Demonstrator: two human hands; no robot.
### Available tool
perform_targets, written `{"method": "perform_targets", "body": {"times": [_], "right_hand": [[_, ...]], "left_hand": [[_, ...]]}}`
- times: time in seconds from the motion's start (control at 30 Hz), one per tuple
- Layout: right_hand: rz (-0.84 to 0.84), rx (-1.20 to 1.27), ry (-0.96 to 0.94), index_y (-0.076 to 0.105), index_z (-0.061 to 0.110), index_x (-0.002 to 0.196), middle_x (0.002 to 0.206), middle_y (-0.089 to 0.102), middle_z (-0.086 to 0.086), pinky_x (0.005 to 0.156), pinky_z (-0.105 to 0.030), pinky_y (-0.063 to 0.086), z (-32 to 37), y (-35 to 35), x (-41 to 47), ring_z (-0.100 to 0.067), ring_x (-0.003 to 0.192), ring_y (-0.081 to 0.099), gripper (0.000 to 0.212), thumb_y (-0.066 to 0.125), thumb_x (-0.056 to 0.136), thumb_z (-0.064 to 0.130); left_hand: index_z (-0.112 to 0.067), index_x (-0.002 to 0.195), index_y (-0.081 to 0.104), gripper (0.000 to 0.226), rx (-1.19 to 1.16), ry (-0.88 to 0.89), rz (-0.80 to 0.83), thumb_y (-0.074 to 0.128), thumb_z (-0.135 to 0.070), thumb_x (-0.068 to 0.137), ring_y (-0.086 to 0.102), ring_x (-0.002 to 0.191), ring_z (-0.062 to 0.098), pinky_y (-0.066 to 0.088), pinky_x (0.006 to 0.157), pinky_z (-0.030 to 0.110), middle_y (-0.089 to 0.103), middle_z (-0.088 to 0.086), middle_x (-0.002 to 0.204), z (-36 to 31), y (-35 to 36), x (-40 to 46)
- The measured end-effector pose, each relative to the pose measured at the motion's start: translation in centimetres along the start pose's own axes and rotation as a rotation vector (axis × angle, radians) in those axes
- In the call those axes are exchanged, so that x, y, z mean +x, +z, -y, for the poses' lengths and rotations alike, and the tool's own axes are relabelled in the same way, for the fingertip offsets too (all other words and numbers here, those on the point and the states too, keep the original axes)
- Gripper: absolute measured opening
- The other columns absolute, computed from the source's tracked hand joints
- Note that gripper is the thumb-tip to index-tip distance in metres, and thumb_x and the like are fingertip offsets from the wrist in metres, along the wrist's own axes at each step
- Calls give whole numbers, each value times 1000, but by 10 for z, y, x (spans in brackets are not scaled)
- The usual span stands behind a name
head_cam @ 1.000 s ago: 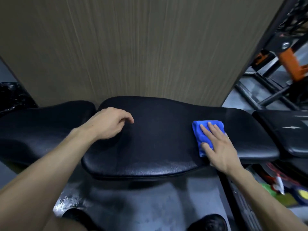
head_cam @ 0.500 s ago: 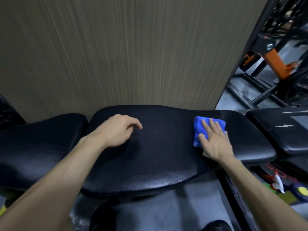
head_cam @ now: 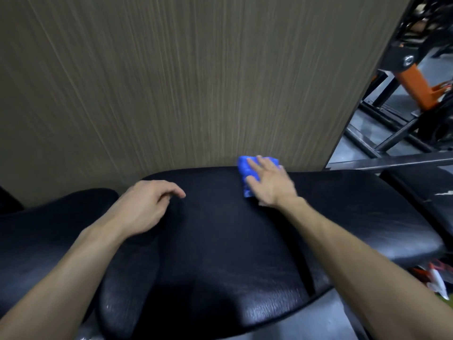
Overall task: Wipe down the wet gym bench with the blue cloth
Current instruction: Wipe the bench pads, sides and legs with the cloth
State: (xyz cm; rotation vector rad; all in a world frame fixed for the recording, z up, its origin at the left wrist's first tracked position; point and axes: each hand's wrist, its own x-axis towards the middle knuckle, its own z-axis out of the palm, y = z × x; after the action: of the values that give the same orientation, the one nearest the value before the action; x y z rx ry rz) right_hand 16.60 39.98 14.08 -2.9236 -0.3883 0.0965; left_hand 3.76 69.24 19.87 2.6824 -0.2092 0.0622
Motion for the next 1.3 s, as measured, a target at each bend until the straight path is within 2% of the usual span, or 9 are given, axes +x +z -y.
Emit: {"method": "perform_targets", "body": {"times": [0.2,0.33,0.47,0.63,0.77,0.83,0.9,1.03,1.3], "right_hand": [[-64,49,263,29,28,156,166,20,-2,123,-47,9,-68,-16,-33,-19,153,11,67,24,94,53],[-92,33,-189,37,27,153,162,31,-3,122,-53,15,10,4,-109,-22,151,23,78,22,83,57],[6,123,-495,30,39,154,165,16,14,123,-33,-2,17,10,-189,-6,153,5,67,35,88,46],[-103,144,-80,30,40,152,164,22,9,123,-47,15,-116,-12,-190,-13,153,15,69,28,85,53],[-209,87,362,31,31,155,166,20,0,122,-50,11,-164,-21,-203,-21,154,12,86,12,77,59],[-237,41,286,34,30,154,164,24,-1,122,-51,12,-131,-9,-215,-22,153,16,83,15,78,58],[-220,59,22,37,31,153,162,29,0,122,-54,16,-85,3,-235,-20,152,20,73,27,84,52],[-33,67,-275,23,42,156,165,9,17,123,-34,-5,-73,-4,-256,-2,152,-1,72,31,85,46],[5,105,417,22,28,158,168,8,-3,121,-48,9,-254,-60,-203,-20,154,4,87,25,76,55]], "left_hand": [[-35,108,72,38,-52,-17,1,50,-6,97,60,111,1,44,101,24,67,-22,114,-9,-11,-8],[-36,108,72,38,-49,6,34,50,-7,97,61,112,2,46,103,28,68,-18,116,-25,-5,-9],[-36,107,72,38,-70,53,76,52,-6,95,64,107,2,48,100,29,70,-16,109,-51,12,-5],[-38,108,72,36,-114,101,118,50,-10,99,58,96,-9,38,82,4,63,-25,100,-91,27,-9],[-40,109,70,37,-75,177,132,49,-11,98,61,105,-1,47,96,22,66,-23,106,-115,34,-13],[-40,108,70,37,-68,209,118,49,-12,97,62,107,0,49,99,28,69,-22,111,-124,40,-8],[-39,107,71,37,-69,233,119,50,-11,96,63,108,1,50,100,31,70,-20,112,-137,47,-4],[-37,107,71,35,-52,268,162,50,-12,96,64,107,3,49,99,31,71,-19,111,-160,63,3],[-43,107,68,43,-10,262,202,45,-9,93,61,109,-4,49,100,30,66,-28,113,-162,76,15]]}}
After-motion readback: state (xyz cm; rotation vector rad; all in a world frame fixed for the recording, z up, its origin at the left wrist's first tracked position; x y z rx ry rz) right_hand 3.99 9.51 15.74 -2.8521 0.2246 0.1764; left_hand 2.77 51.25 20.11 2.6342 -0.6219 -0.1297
